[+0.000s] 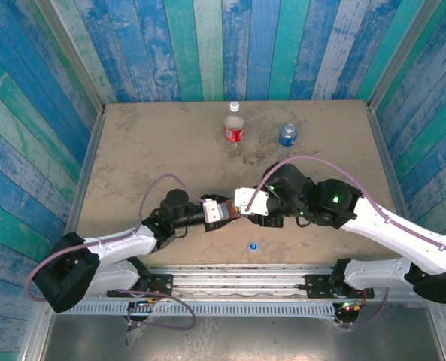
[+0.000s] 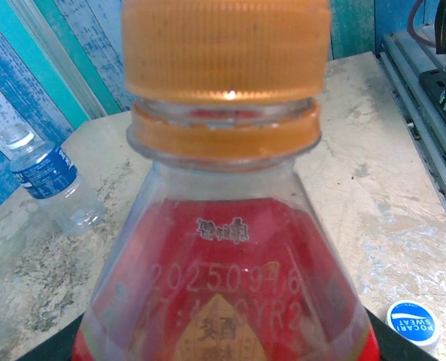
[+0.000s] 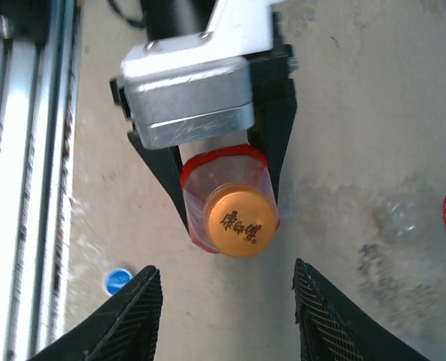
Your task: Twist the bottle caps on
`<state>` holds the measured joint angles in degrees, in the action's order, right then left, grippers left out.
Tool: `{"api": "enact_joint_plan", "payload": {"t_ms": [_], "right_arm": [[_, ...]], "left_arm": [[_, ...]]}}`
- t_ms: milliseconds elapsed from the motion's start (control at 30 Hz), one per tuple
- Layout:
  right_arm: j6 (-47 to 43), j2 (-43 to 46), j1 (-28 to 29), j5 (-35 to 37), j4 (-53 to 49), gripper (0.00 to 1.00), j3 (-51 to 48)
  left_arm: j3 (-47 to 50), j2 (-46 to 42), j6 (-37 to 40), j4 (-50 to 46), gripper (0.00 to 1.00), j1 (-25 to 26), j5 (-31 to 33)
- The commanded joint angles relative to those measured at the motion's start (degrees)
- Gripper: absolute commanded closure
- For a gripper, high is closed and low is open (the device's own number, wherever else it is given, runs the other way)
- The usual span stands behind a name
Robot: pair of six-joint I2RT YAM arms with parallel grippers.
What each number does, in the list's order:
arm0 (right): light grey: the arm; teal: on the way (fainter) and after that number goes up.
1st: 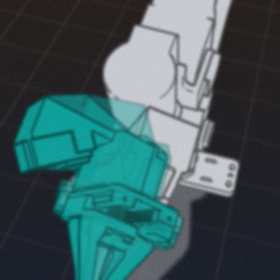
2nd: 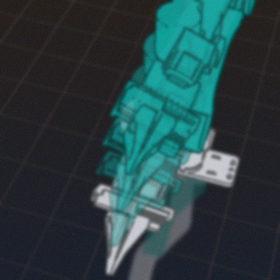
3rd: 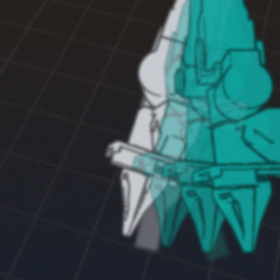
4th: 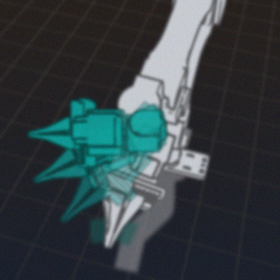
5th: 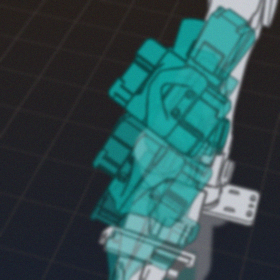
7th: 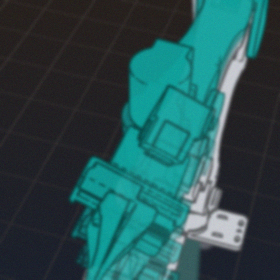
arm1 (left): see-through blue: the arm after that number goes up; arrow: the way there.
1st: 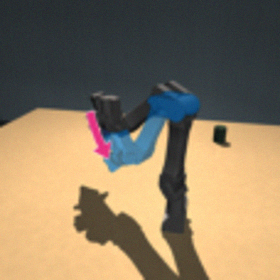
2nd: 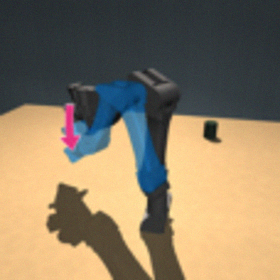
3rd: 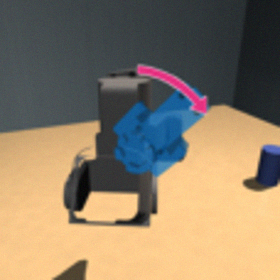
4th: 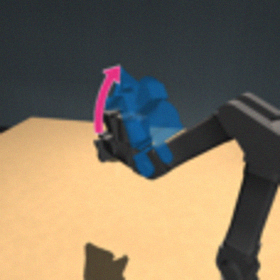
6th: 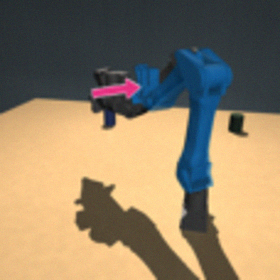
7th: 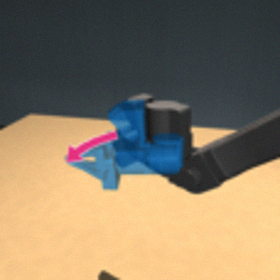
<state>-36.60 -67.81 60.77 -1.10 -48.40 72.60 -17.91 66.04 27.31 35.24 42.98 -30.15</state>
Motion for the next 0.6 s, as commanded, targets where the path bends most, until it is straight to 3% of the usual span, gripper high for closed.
{"api": "enact_joint_plan", "payload": {"t_ms": [0, 267, 467, 567], "right_arm": [[-15.48, -3.22, 0.04, 1.87, -2.17, 0.51, 1.79], [-17.29, -7.31, -0.02, -0.18, -2.19, 0.53, 3.37], [-15.26, -8.98, -0.01, -0.56, -2.70, 0.79, 4.31], [-11.58, -9.18, -0.06, -0.66, -3.18, 0.82, 4.36]], "left_arm": [[-1.54, 0.48, 1.26, -1.24, 0.47, 0.26, -1.39], [-1.95, 1.64, 1.78, -2.04, 0.46, 0.26, -1.83], [-2.00, 1.30, 1.76, -2.37, 0.46, 0.26, -2.00], [-2.06, 1.28, 1.70, -2.55, 0.46, 0.26, -1.84]]}}
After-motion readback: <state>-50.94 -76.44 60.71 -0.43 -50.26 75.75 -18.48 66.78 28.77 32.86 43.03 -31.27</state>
